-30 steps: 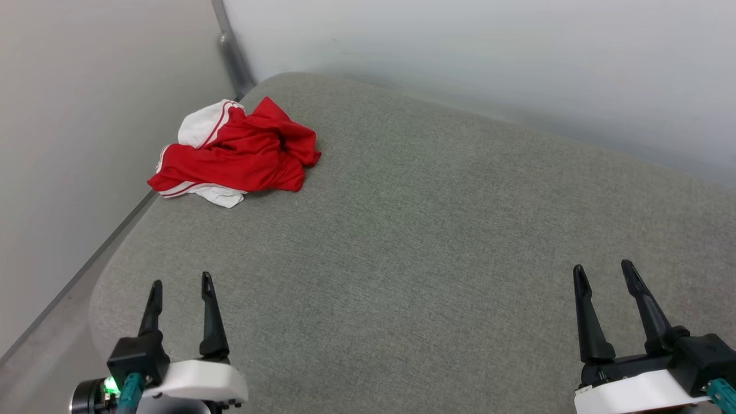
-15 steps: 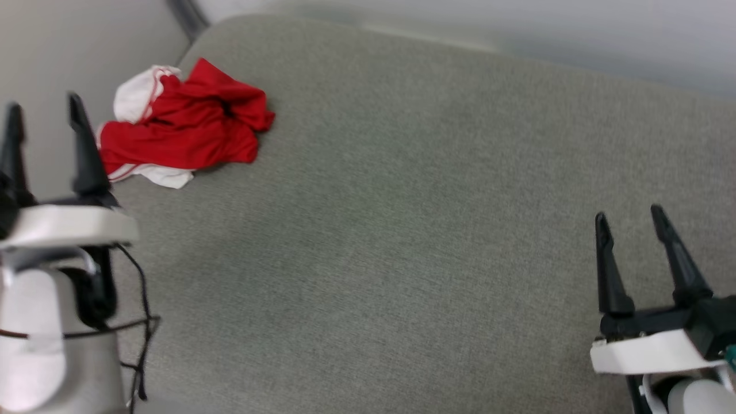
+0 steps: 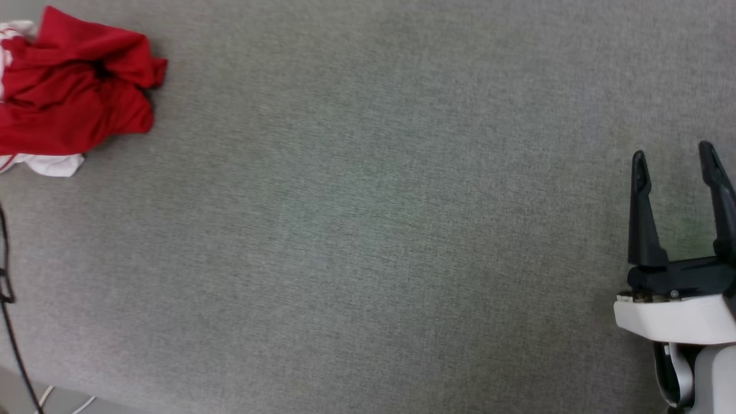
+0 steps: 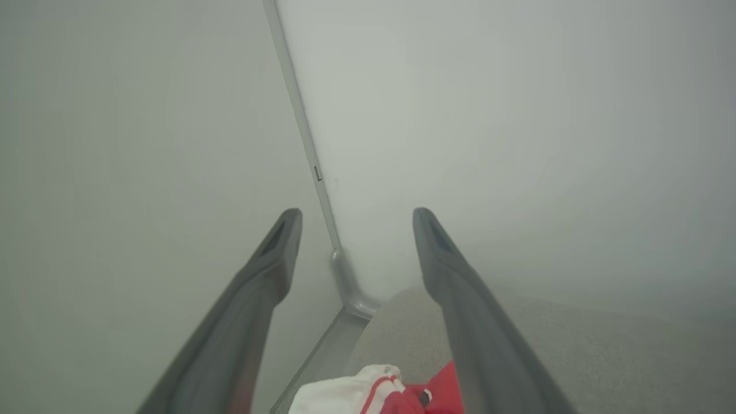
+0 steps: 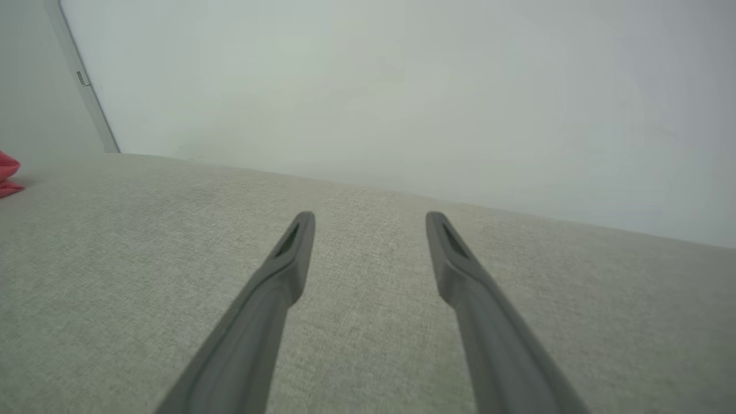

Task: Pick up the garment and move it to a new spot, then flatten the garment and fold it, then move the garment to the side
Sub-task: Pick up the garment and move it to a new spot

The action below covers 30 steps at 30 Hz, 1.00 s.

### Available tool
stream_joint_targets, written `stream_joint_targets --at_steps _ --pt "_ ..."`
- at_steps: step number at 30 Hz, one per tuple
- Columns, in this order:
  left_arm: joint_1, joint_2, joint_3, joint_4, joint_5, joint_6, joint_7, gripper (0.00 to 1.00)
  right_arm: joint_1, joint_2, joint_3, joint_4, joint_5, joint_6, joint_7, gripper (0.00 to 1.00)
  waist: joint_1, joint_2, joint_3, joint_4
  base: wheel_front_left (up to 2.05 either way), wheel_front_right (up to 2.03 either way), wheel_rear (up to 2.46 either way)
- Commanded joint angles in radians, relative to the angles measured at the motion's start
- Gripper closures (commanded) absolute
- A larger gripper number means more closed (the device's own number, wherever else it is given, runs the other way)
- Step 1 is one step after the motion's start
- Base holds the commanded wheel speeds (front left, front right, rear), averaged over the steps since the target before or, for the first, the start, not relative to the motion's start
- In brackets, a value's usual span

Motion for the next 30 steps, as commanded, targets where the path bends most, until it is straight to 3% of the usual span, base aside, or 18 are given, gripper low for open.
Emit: stream_joint_targets --at_steps 1,5,10,17,22,30 --pt "-0.053 0.033 -0.004 0.042 -0.061 -0.005 0.049 0.00 -0.031 0.000 -0.001 -0.018 -0.009 0.000 -0.002 0.00 -0.0004 -0.0001 0.053 -0.039 0.00 0.00 0.00" --pt "-0.101 0.137 -0.088 0.089 -0.169 -0.005 0.197 0.00 -0.047 0.000 -0.001 -0.042 -0.009 0.000 -0.002 0.00 -0.0004 -0.0001 0.082 -0.059 0.00 0.00 0.00" --pt "-0.118 0.246 -0.201 0.117 -0.364 -0.005 0.476 0.00 -0.062 0.000 -0.001 -0.062 -0.006 0.000 -0.002 0.00 -0.0004 -0.0001 0.106 -0.081 0.00 0.00 0.00" --pt "-0.077 0.327 -0.288 0.130 -0.566 -0.005 0.787 0.00 -0.070 0.000 -0.003 -0.069 -0.008 0.000 -0.002 0.00 -0.0004 -0.0001 0.137 -0.108 0.00 0.00 0.00" --pt "-0.030 0.337 -0.338 0.161 -0.658 -0.006 0.953 0.00 -0.070 0.000 -0.007 -0.067 -0.015 0.000 -0.002 0.00 -0.0004 -0.0001 0.162 -0.127 0.00 0.00 0.00" --pt "0.022 0.264 -0.433 0.215 -0.666 -0.006 1.017 0.00 -0.081 0.000 -0.005 -0.052 -0.010 0.000 -0.002 0.00 -0.0004 -0.0001 0.198 -0.140 0.00 0.00 0.00"
